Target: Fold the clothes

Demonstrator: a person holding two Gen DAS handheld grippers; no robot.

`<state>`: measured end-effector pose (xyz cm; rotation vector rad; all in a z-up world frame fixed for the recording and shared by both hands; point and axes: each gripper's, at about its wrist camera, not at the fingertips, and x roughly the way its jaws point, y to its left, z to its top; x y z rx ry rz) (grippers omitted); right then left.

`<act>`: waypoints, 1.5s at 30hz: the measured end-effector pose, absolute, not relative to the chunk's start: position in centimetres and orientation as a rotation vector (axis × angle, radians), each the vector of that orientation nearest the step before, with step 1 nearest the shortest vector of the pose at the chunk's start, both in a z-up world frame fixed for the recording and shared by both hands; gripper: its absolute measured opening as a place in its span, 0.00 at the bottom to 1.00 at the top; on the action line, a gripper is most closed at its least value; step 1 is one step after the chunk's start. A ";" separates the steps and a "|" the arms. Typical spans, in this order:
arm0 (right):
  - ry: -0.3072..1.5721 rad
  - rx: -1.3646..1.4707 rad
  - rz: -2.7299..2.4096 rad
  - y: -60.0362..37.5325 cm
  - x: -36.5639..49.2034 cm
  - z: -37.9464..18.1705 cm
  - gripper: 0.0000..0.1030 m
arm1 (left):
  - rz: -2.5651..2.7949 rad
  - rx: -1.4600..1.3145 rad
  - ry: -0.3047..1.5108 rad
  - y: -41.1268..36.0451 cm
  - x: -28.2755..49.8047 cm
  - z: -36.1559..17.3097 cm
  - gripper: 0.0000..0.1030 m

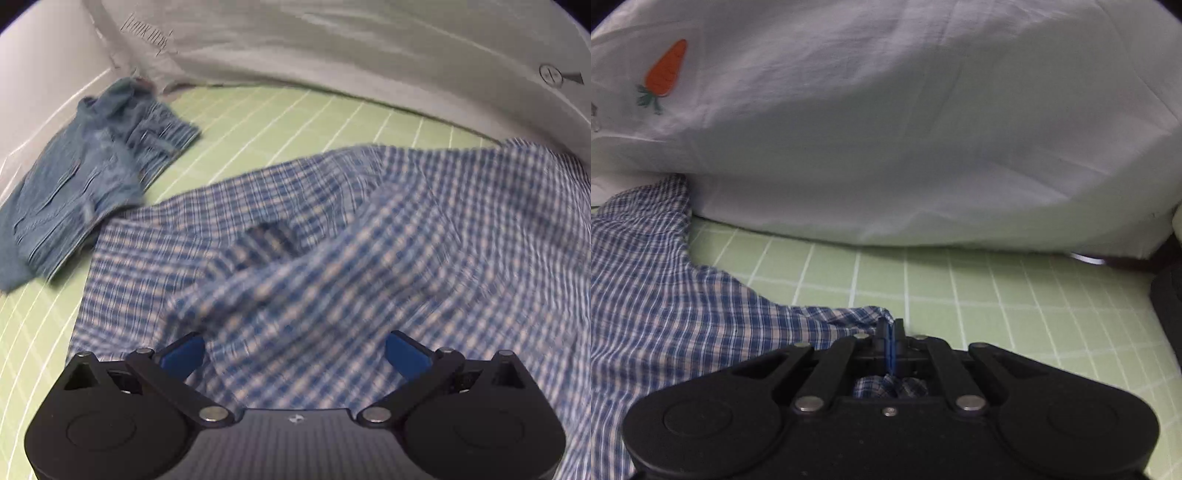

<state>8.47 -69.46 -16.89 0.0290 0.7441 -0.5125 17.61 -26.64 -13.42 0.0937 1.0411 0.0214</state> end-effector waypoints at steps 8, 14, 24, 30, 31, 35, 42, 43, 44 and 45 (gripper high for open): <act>0.771 0.008 -0.514 -70.8 10.8 -16.2 0.14 | 0.001 0.050 1.056 -27.7 20.7 -13.1 1.00; 0.764 0.099 -0.524 -67.4 1.4 -13.2 0.57 | -0.046 0.060 1.038 -24.6 15.8 -10.1 1.00; 0.920 0.293 -0.506 -55.6 -19.4 -13.4 0.63 | -0.070 0.119 1.129 -17.4 2.5 -8.7 1.00; 0.985 0.293 -0.494 -49.2 -26.8 -14.7 0.63 | -0.077 0.135 1.175 -13.5 -4.0 -9.6 1.00; 0.997 0.282 -0.495 -48.5 -27.6 -14.8 0.64 | -0.081 0.140 1.183 -12.9 -4.8 -9.7 1.00; 1.032 0.304 -0.499 -47.1 -30.5 -14.7 0.70 | -0.056 0.161 1.183 -10.3 -7.4 -9.6 1.00; 1.002 0.350 -0.555 -46.6 -32.1 -14.3 0.80 | 0.020 0.108 1.143 -5.5 -7.4 -8.7 1.00; 0.996 0.363 -0.562 -46.9 -31.9 -14.3 0.80 | 0.024 0.101 1.142 -5.0 -7.1 -8.7 1.00; 0.991 0.375 -0.569 -47.2 -31.8 -14.3 0.80 | 0.025 0.099 1.144 -4.6 -6.7 -8.9 1.00; 0.988 0.388 -0.574 -47.4 -31.6 -14.3 0.80 | 0.025 0.099 1.146 -4.3 -6.3 -9.1 0.99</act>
